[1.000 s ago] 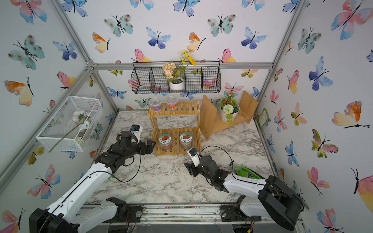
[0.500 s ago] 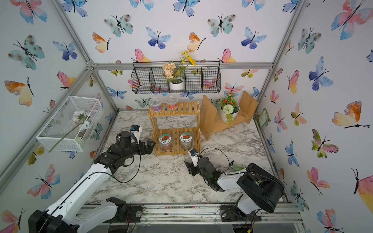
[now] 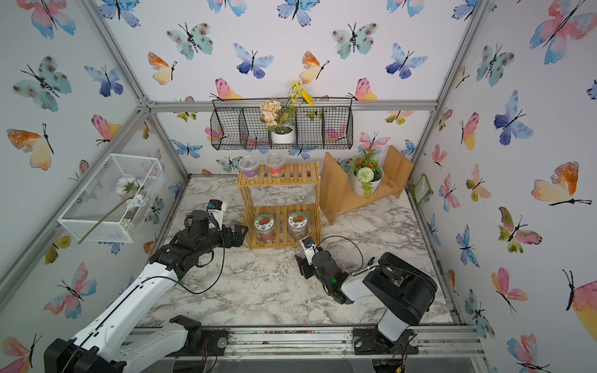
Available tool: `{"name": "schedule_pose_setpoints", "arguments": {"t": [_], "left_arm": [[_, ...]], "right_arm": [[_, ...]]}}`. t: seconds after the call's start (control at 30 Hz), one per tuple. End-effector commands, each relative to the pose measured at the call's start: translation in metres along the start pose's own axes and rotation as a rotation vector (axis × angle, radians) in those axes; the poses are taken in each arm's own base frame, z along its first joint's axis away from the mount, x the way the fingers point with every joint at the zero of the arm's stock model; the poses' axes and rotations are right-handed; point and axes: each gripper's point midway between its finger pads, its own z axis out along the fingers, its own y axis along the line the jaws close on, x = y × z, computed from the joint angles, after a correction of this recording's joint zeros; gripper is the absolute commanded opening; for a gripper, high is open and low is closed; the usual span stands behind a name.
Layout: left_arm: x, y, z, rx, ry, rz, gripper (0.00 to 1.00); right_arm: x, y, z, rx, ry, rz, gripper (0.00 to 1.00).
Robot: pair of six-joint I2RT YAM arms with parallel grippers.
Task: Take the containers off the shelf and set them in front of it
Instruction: 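Place the container at the center of the board, then pick up a container from the shelf.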
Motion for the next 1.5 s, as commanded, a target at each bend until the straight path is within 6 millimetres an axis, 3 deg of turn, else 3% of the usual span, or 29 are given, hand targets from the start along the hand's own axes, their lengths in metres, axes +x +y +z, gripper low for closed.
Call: {"name": "schedule_pose_setpoints", "arguments": {"t": [0.0,0.3,0.4,0.63,0.93,1.17,1.47], "left_arm": [[-0.003,0.003,-0.005,-0.021,-0.010,0.010,0.99],[-0.004,0.003,-0.007,-0.020,-0.020,-0.001,0.99],[-0.006,0.002,-0.008,-0.016,-0.032,-0.004,0.99],[-0.010,0.001,-0.010,-0.008,-0.049,-0.003,0.99],[-0.018,-0.003,-0.010,0.006,-0.064,0.021,0.99],[-0.030,-0.012,-0.006,0.040,-0.061,0.054,0.99],[-0.037,-0.016,-0.005,0.054,-0.062,0.072,0.99]], "right_arm": [[-0.009,-0.005,0.007,0.044,-0.033,0.008,0.66],[-0.017,-0.009,0.001,0.067,-0.039,-0.008,0.94],[-0.027,-0.005,-0.003,0.048,-0.047,-0.019,0.98],[-0.057,0.004,-0.017,-0.005,-0.059,-0.021,0.98],[-0.108,0.014,-0.030,-0.036,-0.031,-0.074,0.98],[-0.173,0.033,-0.034,-0.149,-0.051,-0.128,0.99],[-0.234,0.028,-0.030,-0.200,-0.111,-0.157,1.00]]}}
